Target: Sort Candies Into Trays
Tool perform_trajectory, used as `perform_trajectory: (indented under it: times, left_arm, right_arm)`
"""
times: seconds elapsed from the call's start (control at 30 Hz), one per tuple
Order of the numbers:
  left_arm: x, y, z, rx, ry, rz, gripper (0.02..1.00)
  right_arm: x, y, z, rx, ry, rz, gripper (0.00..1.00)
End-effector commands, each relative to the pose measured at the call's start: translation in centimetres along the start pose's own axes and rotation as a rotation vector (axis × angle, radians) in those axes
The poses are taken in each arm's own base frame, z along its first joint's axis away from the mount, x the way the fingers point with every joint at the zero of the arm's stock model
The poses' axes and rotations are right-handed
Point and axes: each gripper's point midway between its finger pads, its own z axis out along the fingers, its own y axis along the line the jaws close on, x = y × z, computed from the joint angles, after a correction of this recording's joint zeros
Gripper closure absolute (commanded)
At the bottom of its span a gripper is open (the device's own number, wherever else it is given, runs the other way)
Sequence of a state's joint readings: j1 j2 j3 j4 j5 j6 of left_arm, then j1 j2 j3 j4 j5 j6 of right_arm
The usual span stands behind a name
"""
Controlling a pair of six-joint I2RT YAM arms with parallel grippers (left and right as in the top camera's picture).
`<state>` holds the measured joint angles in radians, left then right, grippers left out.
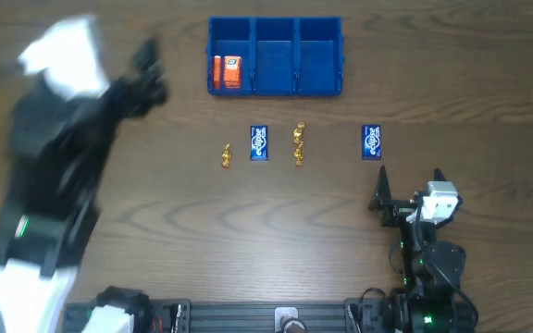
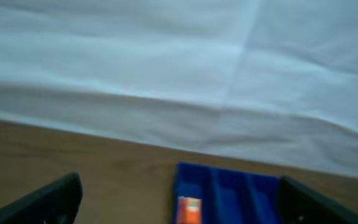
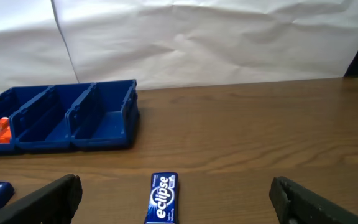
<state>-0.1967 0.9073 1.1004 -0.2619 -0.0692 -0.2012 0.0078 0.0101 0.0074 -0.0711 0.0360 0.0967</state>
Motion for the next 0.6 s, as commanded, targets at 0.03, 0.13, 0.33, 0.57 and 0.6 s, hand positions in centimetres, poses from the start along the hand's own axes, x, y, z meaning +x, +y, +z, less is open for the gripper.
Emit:
perform_trajectory:
  times: [0.03, 0.13, 0.33, 0.57, 0.6]
  left_arm:
    - [5.6, 3.6, -3.5, -0.011, 0.004, 0.165, 0.018]
    - [8.3, 4.6, -5.5, 0.013, -0.067, 0.210, 0.018]
    - [14.7, 6.3, -6.5, 0.043, -0.140, 0.214, 0.018]
    - [22.4, 8.2, -4.9, 0.039, -0.068, 0.203, 0.020]
    - [23.5, 8.3, -4.6, 0.046, -0.050, 0.201, 0.020]
  right_arm:
    - [0.1, 0.2, 0.0, -0.008, 0.003, -0.009, 0.001]
    - [0.1, 0.2, 0.0, -0.008, 0.003, -0.009, 0.001]
    - [0.1, 0.2, 0.0, -0.008, 0.003, -0.009, 0.001]
    - [0.1, 0.2, 0.0, -0.008, 0.003, -0.009, 0.001]
    - [0.1, 0.2, 0.0, -0.008, 0.003, -0.009, 0.001]
